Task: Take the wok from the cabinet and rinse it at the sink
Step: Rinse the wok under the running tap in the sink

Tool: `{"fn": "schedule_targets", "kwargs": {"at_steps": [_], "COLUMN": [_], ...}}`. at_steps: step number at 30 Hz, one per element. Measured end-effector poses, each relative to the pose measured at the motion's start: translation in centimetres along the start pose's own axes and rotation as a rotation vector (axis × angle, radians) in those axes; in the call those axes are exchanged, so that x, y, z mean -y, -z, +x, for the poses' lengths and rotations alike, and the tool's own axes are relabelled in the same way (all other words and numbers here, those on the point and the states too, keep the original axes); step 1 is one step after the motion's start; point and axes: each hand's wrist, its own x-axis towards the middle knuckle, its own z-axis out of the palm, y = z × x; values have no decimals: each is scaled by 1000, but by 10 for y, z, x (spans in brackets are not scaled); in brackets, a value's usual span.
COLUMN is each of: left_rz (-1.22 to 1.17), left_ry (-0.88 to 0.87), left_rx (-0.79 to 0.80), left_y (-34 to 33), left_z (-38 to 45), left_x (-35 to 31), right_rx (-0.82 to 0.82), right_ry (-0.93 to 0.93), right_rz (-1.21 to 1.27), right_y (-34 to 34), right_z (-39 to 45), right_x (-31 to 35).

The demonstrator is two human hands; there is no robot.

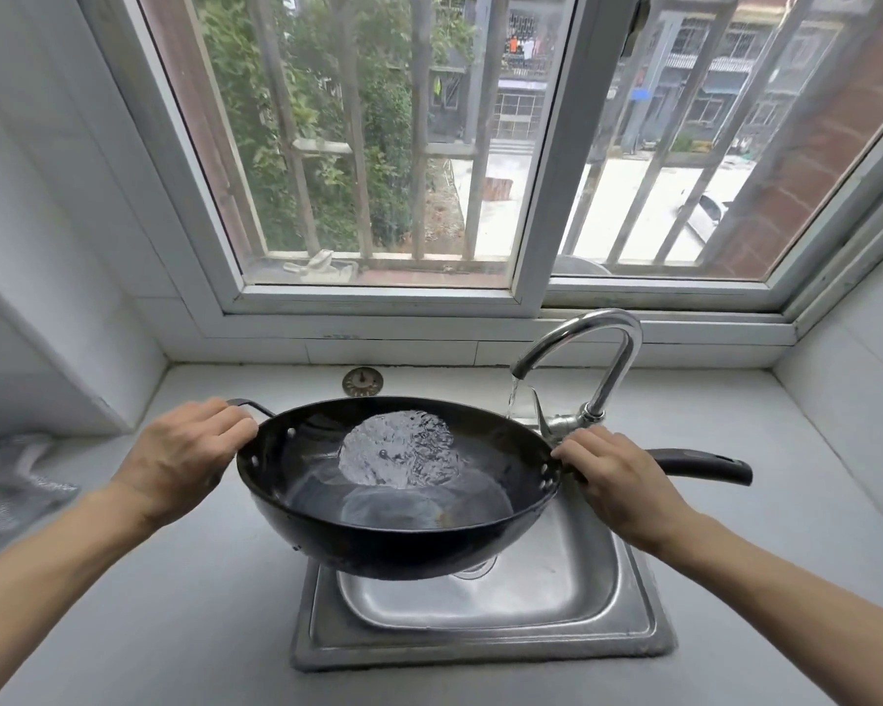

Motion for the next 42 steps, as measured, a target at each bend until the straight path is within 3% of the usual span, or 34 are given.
{"fn": "schedule_targets", "kwargs": {"at_steps": [15, 42], "left_rz": [119, 188], "left_ry": [-12, 42], "left_rx": [31, 39], "left_y": [26, -2], "left_z": [-2, 20], "left_x": [0, -22], "right_rx": [-13, -188], "right_ry": [39, 23], "right_rz": [121, 138], "right_y": [-53, -68], "right_z": [34, 27], "right_x": [-23, -61]}}
